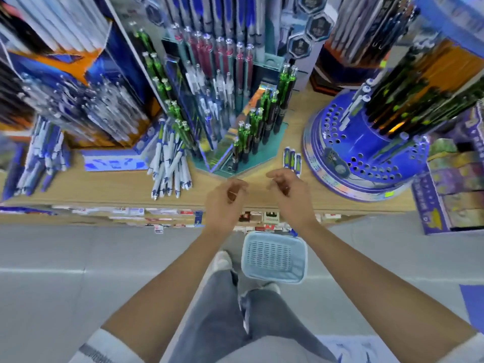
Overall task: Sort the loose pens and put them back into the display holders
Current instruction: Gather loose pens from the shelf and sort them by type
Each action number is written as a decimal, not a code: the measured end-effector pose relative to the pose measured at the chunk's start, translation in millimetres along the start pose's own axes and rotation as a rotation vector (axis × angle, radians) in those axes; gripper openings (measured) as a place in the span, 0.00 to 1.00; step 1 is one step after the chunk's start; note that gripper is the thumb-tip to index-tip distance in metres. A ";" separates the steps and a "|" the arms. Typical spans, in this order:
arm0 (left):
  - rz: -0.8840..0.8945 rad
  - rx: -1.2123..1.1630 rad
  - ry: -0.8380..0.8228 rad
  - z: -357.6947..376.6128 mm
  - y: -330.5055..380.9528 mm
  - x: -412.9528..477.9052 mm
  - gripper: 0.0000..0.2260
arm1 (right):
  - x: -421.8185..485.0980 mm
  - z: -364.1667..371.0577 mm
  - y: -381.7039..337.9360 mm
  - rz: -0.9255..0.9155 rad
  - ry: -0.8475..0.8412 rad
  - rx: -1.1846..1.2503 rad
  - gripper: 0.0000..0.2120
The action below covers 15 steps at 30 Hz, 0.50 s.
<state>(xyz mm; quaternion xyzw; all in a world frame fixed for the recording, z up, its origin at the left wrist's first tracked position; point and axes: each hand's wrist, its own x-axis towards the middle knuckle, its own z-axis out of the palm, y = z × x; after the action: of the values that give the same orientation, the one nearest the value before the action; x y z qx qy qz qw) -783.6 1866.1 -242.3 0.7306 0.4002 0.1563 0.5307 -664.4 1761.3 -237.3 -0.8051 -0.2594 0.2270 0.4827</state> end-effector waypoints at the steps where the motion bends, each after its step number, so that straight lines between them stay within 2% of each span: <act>1: -0.021 -0.002 0.065 -16.7 -5.3 -4.5 0.04 | -2.7 12.9 -7.8 -0.010 -0.065 0.026 0.09; 5: -0.073 -0.006 0.343 -81.1 -24.1 -9.6 0.03 | -8.4 63.3 -33.9 -0.029 -0.230 0.041 0.07; 8: -0.125 0.007 0.448 -121.8 -35.7 7.0 0.03 | -3.0 95.7 -47.2 0.015 -0.279 0.009 0.10; 12: -0.230 0.064 0.295 -158.7 -48.4 40.5 0.14 | 13.3 140.3 -63.4 0.150 -0.277 0.020 0.11; 15: -0.244 0.091 0.078 -172.6 -54.6 63.8 0.15 | 28.3 174.3 -74.4 0.241 -0.170 0.043 0.14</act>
<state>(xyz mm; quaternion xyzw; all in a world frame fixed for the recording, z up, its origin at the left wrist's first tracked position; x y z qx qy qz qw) -879.0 2032.6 -237.1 0.6932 0.5132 0.1003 0.4961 -765.0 1924.0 -249.1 -0.7979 -0.1959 0.3560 0.4452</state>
